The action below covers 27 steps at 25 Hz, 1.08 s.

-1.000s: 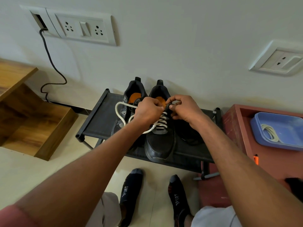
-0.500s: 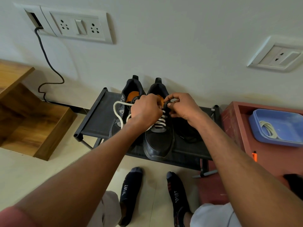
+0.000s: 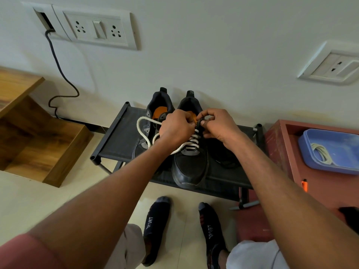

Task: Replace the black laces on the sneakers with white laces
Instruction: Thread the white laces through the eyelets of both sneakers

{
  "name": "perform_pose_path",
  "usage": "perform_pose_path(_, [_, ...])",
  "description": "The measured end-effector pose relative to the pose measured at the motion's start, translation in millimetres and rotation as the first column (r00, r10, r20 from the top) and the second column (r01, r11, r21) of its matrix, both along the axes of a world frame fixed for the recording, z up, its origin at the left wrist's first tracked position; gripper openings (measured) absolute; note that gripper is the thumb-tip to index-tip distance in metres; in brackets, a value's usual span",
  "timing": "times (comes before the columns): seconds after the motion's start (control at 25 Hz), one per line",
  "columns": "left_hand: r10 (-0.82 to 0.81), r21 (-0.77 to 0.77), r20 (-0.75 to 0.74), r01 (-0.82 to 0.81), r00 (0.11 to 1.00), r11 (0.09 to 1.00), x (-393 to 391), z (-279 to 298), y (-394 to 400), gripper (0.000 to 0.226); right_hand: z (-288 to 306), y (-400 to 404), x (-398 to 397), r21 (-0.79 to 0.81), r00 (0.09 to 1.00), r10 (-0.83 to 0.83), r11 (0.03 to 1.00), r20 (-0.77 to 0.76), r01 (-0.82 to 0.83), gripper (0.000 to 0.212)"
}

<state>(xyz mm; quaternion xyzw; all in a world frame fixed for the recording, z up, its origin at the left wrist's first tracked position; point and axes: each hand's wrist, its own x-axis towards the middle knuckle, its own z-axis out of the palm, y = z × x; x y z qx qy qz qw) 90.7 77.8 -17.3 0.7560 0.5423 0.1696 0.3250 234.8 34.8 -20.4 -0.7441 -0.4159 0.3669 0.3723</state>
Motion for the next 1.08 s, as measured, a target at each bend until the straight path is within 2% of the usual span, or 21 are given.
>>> perform_pose_path(0.16, [0.035,-0.001,0.026,-0.035,0.999,0.999,1,-4,0,0.016,-1,0,0,0.000,1.000,-0.001,1.000,-0.004,0.001,0.025])
perform_pose_path(0.36, [-0.017,0.001,0.044,0.017,0.999,1.000,1,-1,0,0.017,-1,0,-1,-0.005,1.000,-0.016,1.000,0.008,0.016,0.026])
perform_pose_path(0.56, [-0.090,-0.007,-0.062,0.090,0.994,0.996,0,0,2,0.012,-1,0,-1,-0.008,1.000,-0.010,1.000,0.004,0.010,0.023])
perform_pose_path(0.8, [-0.210,0.127,-0.154,0.230,0.966,0.965,-10,6,12,0.017,0,1,2,-0.015,1.000,0.009,1.000,0.001,-0.009,0.025])
perform_pose_path(0.92, [-0.165,0.119,-0.110,0.178,0.980,0.977,-4,0,4,0.018,-3,2,0,-0.010,1.000,-0.018,1.000,0.021,0.018,0.027])
perform_pose_path(1.08, [-0.023,0.020,0.018,0.023,1.000,1.000,0,-7,1,0.016,-4,2,-3,0.000,1.000,-0.029,1.000,-0.005,0.029,0.025])
